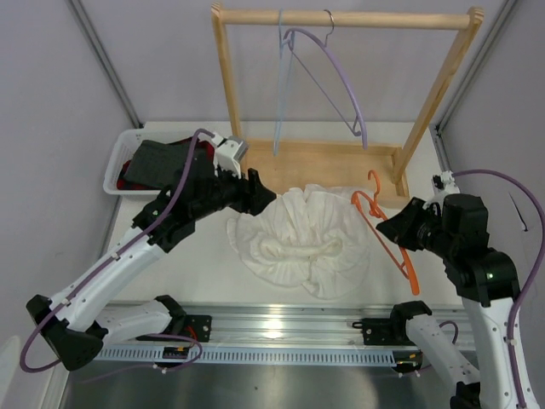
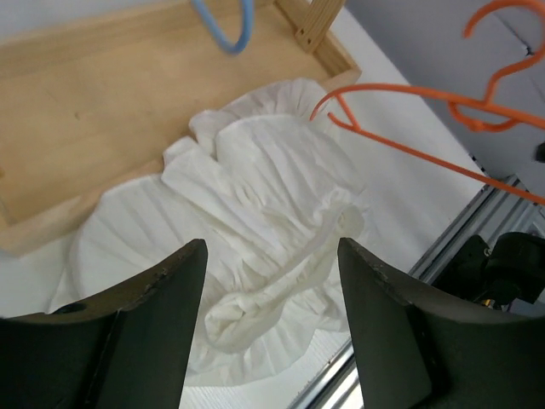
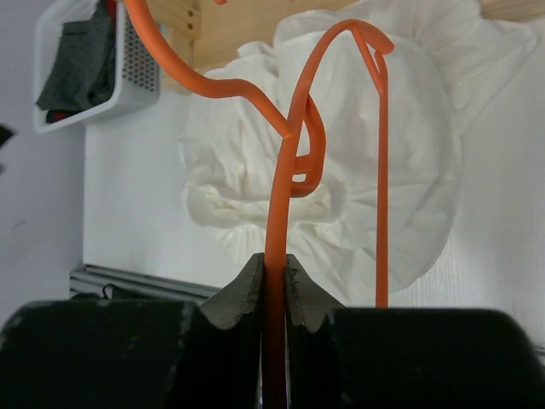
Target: Place the skirt on the hanger
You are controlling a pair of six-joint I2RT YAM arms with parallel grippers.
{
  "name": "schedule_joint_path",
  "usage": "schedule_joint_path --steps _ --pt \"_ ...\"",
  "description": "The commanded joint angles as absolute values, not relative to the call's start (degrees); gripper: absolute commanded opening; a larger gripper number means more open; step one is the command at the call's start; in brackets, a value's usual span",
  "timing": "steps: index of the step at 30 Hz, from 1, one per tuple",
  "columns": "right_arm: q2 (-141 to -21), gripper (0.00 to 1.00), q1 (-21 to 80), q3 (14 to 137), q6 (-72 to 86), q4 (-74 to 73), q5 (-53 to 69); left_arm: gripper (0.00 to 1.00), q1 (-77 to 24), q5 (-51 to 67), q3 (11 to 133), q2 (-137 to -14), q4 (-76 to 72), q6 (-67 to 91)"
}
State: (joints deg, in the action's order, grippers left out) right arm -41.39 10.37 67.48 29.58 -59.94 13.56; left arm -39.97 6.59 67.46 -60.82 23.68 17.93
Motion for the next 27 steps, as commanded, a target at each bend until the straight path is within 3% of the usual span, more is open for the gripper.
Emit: schedule_joint_path --steps 1,4,9,14,19,27 --pt "-39.6 0.0 10.8 69.9 29.8 -61.2 21.9 0.68 -39.6 6.6 63.2 -59.5 18.8 22.9" --pt "-39.6 0.0 10.9 71.3 29.8 -61.2 27.4 0.7 -39.8 10.2 57.9 -59.1 11.5 22.7" --pt "-39.8 0.0 11.0 70.9 30.1 -60.2 36.0 0.68 -39.7 4.2 59.6 -62.8 18.2 24.1" --pt "-39.2 0.0 11.2 70.9 30.1 -58.6 43.2 0.5 -39.7 -2.2 56.1 -63.9 24.6 28.1" --pt "-38.4 0.0 11.7 68.9 31.9 -54.2 49.0 0.42 -40.1 -1.4 49.2 -61.9 25.1 31.8" --pt "-37.4 0.0 15.3 62.9 32.5 -50.2 49.4 0.43 -43.9 -2.9 45.4 -62.5 26.4 34.2"
